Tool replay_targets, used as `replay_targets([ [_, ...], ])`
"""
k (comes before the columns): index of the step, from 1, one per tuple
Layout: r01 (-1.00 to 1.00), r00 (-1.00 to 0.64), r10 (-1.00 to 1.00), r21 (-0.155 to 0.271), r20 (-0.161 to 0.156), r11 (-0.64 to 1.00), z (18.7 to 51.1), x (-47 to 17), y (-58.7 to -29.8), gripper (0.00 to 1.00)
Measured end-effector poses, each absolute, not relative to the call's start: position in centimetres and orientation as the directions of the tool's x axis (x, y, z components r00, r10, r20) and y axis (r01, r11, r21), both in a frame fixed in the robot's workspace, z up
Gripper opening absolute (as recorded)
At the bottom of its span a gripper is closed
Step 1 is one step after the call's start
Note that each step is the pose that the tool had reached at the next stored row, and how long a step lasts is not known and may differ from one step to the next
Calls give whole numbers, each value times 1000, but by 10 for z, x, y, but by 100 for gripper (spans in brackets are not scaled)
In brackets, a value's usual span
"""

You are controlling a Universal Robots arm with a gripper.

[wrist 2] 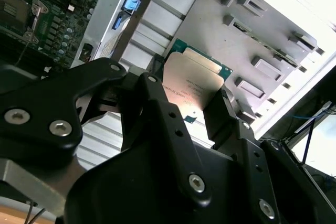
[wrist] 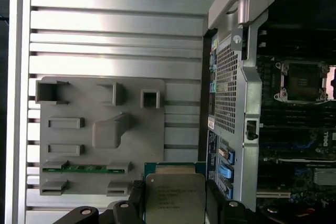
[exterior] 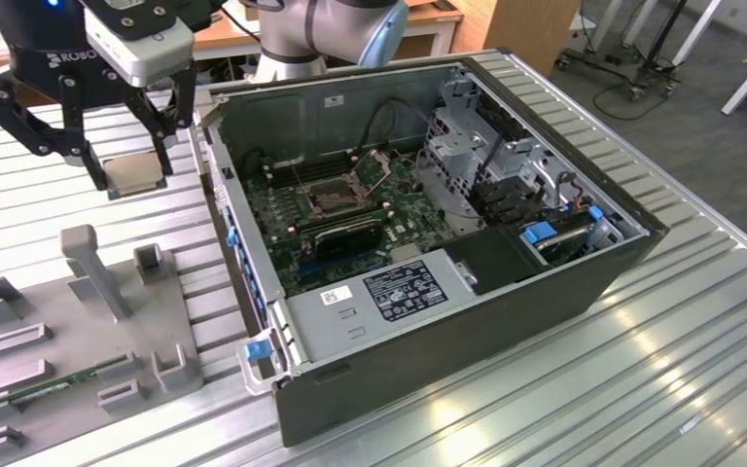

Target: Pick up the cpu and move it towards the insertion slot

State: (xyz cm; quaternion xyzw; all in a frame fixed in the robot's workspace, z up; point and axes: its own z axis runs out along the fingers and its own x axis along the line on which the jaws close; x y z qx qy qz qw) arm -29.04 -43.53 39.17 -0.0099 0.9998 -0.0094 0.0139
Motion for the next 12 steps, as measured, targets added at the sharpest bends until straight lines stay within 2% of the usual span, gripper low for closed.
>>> replay_targets([
  [12, -19, -999, -20, -19, -28, 1000, 391, -268, -435, 55],
])
